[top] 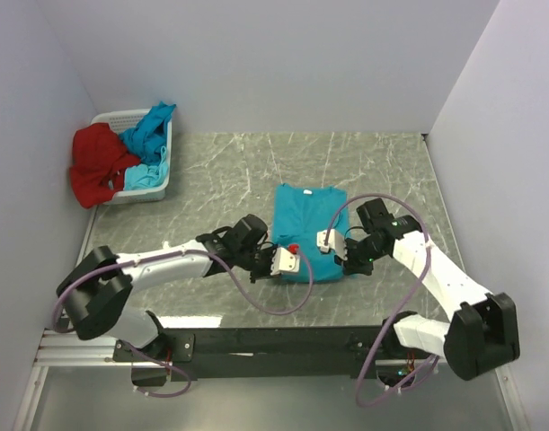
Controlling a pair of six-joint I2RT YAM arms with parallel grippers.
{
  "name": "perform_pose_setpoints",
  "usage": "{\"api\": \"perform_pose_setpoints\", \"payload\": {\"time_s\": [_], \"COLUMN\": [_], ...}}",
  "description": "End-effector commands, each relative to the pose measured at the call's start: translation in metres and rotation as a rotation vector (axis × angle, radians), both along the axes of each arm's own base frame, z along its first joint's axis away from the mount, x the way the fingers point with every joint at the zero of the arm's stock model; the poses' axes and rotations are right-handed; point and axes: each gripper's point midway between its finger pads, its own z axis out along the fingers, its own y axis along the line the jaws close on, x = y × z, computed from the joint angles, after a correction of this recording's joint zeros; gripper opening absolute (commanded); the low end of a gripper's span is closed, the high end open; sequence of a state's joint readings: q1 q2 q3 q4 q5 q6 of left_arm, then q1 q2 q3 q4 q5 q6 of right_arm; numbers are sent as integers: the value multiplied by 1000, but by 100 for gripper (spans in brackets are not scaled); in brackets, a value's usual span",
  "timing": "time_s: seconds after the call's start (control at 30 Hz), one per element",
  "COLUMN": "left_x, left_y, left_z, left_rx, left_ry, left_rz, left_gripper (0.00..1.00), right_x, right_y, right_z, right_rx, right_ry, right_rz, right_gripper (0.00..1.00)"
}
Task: Fold and stack the t-shirts
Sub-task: Fold the tshirt
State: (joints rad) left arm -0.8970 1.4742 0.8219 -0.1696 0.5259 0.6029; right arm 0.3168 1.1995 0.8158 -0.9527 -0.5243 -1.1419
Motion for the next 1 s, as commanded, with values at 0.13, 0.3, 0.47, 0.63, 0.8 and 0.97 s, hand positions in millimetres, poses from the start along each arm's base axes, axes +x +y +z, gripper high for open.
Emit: {"api": "perform_pose_setpoints", "payload": {"time_s": [0.13, 0.3, 0.47, 0.63, 0.8, 0.97], "left_x": [27, 74, 139, 208, 267, 315], "left_y": [-9, -11, -15, -19, -16, -11], "left_z": [40, 50, 76, 101, 99, 96], "left_rx": [-47, -20, -69, -111, -128, -135], "left_ry": [-118, -181, -303, -410, -485, -561], "left_rz": [51, 111, 190, 295, 417, 537], "left_gripper": [0, 0, 0, 0, 0, 0], "right_x": [18, 79, 134, 193, 252, 292], "right_y": [-11, -15, -22, -17, -20, -24], "right_z": [3, 52, 85, 102, 110, 103], "right_rx": [-49, -14, 12, 28, 23, 30], "right_ry": [-66, -201, -276, -328, -396, -422], "right_rz": [-134, -267, -377, -455, -551, -609], "right_gripper": [0, 0, 0, 0, 0, 0]}}
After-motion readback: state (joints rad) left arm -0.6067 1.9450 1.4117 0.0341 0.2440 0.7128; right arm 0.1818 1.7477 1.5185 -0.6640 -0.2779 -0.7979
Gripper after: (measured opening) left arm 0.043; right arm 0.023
